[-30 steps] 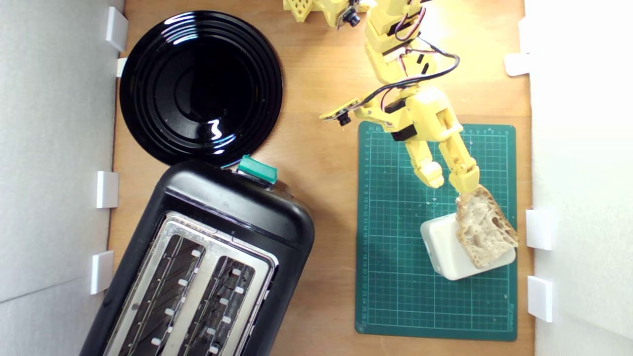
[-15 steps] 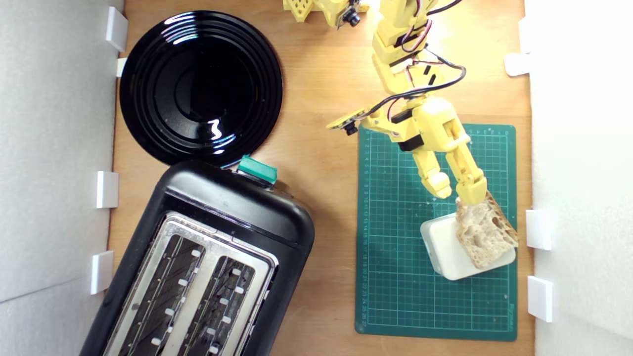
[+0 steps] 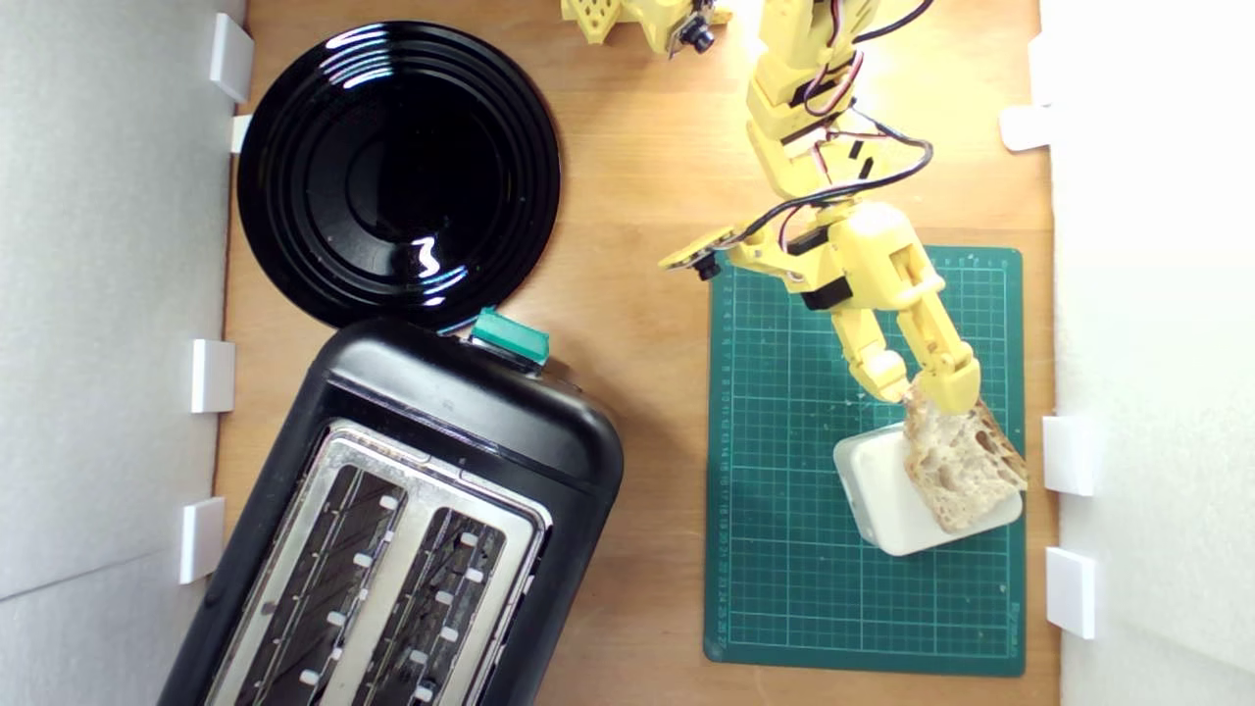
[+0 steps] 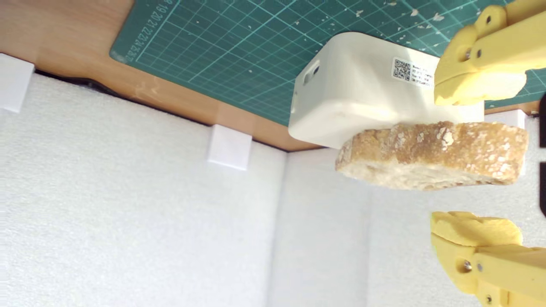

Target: Pick bread and place in toaster

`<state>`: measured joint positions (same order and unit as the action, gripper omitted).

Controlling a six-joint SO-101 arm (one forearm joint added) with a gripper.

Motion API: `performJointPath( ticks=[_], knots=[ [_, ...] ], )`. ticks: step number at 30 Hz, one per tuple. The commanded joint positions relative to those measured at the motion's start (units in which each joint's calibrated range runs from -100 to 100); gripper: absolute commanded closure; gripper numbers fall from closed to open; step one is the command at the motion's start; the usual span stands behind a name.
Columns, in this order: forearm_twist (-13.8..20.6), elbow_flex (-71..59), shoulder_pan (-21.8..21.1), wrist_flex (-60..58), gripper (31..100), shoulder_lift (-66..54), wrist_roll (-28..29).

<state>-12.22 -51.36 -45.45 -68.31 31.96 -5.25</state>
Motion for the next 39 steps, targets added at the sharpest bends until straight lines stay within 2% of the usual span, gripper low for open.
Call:
performJointPath(
  ticks=[1, 5, 24, 32, 33, 39],
  knots=[
    [0.70, 4.11, -0.89, -1.15, 44.3, 0.98, -0.69],
    [0.25, 5.65, -2.34, -1.15, 44.3, 2.81, -2.46],
    [0.16, 8.47, -1.85, -1.06, 44.8, 3.65, -2.36],
    [-0.02, 8.38, -1.69, -1.06, 64.0, 3.65, -2.31],
    [-0.11, 8.38, -1.69, -1.06, 68.4, 3.65, -2.25],
    [-0.11, 8.29, -1.69, -1.06, 76.1, 3.56, -2.25]
  ],
)
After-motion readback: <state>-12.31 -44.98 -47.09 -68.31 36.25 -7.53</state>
